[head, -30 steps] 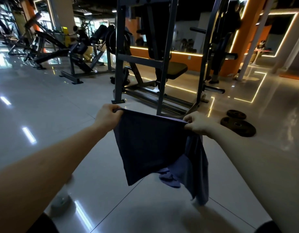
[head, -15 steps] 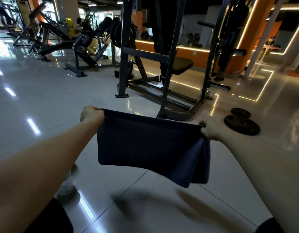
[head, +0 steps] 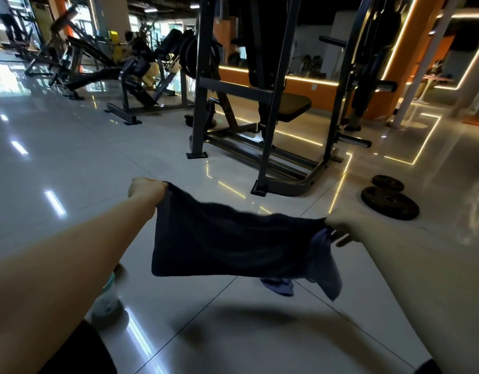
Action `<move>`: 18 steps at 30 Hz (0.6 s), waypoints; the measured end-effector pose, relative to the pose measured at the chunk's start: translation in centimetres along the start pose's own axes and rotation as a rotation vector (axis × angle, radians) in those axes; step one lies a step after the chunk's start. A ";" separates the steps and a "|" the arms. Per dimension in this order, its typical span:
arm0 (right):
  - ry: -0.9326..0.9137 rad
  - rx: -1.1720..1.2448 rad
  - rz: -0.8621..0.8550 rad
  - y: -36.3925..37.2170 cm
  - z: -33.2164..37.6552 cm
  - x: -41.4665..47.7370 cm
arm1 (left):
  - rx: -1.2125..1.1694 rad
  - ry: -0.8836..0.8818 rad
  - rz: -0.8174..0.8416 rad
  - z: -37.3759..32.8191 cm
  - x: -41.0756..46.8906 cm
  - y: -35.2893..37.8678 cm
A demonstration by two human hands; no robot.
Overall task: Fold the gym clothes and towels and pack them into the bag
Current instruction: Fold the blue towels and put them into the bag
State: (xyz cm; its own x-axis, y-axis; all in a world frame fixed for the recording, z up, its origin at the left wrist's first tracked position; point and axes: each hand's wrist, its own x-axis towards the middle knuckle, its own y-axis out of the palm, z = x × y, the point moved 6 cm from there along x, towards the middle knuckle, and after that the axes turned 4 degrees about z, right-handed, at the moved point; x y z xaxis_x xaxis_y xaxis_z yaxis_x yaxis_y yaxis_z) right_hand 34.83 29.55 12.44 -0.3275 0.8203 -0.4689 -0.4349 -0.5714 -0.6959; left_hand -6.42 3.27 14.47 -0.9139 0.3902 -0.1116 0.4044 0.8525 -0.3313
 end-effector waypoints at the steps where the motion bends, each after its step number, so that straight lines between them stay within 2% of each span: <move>1: -0.034 0.040 0.067 0.6 0.8 -0.3 | 0.022 -0.016 0.049 0.0 -0.1 0.8; 3: -0.132 0.058 0.170 1.9 3.3 -1.5 | 0.073 0.014 0.169 -0.8 -1.2 2.9; 9: -0.352 0.102 0.361 4.9 10.7 -4.7 | 0.237 0.318 0.711 -5.3 -9.2 9.7; 12: -0.447 0.113 0.494 5.9 12.6 -5.8 | 0.295 0.399 0.926 -6.3 -12.5 11.4; 15: -0.501 0.126 0.532 6.3 13.6 -5.9 | 0.351 0.465 0.988 -6.2 -13.5 12.1; 18: -0.537 0.061 0.454 6.2 13.8 -5.7 | 0.417 0.473 0.895 -6.1 -12.9 11.8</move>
State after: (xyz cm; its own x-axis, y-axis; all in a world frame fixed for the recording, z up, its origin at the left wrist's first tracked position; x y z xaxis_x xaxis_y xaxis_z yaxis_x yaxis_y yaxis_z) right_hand 22.49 21.00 18.32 -0.8494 0.3841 -0.3618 -0.1982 -0.8677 -0.4558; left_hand 10.36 10.40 17.76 -0.1534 0.9797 -0.1287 0.7908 0.0436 -0.6105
